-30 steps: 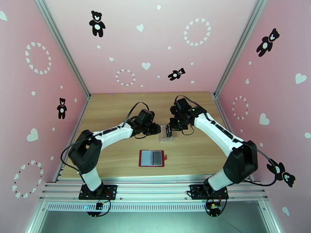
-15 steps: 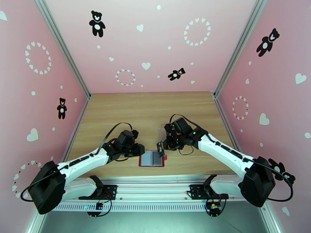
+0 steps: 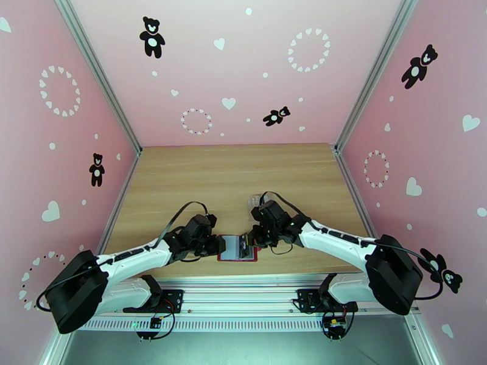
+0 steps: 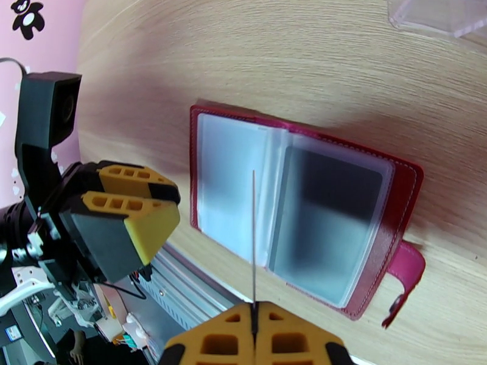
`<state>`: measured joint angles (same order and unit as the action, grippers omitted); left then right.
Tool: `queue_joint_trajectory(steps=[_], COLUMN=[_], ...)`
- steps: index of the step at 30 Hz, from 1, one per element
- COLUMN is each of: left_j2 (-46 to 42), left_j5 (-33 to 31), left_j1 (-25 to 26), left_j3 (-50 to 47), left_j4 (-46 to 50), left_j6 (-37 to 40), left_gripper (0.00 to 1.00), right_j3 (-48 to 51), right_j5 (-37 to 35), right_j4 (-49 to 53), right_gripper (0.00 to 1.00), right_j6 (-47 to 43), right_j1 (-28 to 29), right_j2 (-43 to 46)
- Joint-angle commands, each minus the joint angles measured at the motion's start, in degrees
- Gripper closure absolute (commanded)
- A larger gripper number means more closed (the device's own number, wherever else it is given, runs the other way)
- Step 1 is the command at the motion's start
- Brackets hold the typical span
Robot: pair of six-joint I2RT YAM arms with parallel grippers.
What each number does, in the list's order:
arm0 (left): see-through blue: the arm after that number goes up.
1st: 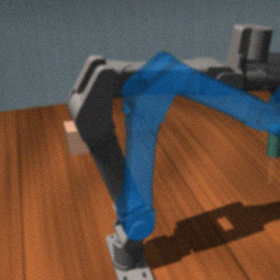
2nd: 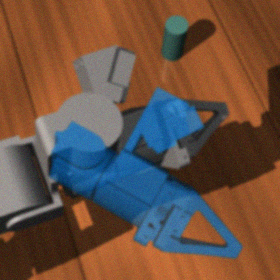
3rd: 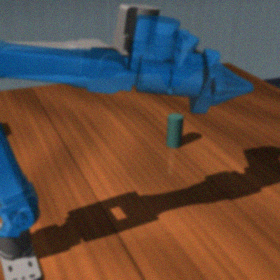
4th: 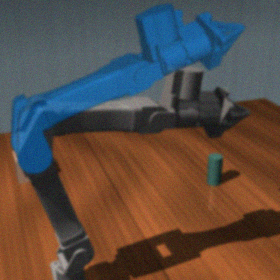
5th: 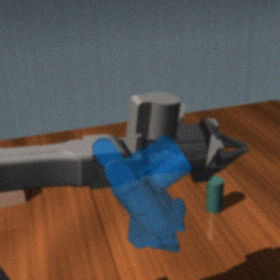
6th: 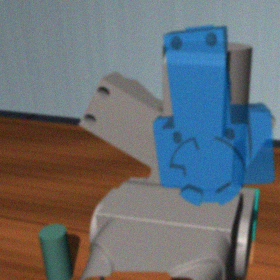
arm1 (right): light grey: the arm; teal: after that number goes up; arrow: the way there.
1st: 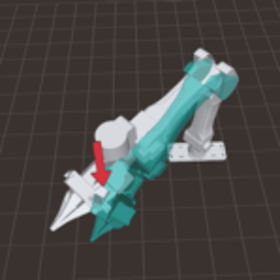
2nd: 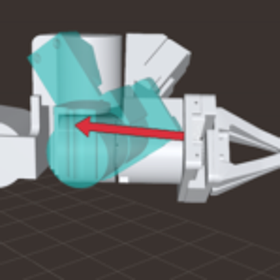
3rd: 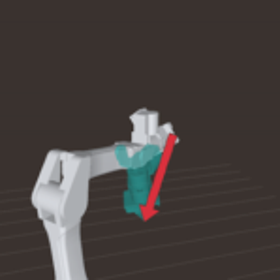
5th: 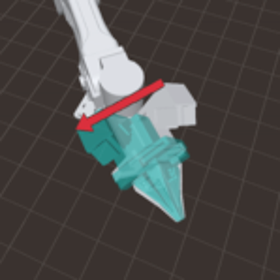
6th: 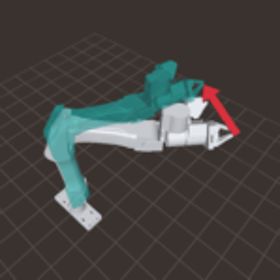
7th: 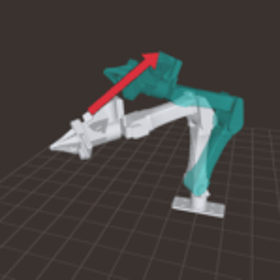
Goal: Put the credit cards into the card holder
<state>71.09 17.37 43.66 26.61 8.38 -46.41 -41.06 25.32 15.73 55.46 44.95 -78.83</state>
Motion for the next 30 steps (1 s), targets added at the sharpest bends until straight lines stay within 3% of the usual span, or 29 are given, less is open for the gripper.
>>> queue_joint_trajectory(steps=[1,30], left_j2=[1.4,5.3], left_j5=[-0.7,-3.4], left_j1=[0.4,0.9], left_j3=[0.1,-1.5], left_j4=[-2.2,-3.3], left_j6=[-0.5,-1.3], left_gripper=[0.72,0.75], right_j3=[1.1,4.8], right_j5=[-0.3,1.2], right_j4=[-4.2,-12.0], right_gripper=[1.00,1.00], right_j6=[1.8,4.1], right_j1=[0.5,0.6], right_j2=[-2.1,-7.0])
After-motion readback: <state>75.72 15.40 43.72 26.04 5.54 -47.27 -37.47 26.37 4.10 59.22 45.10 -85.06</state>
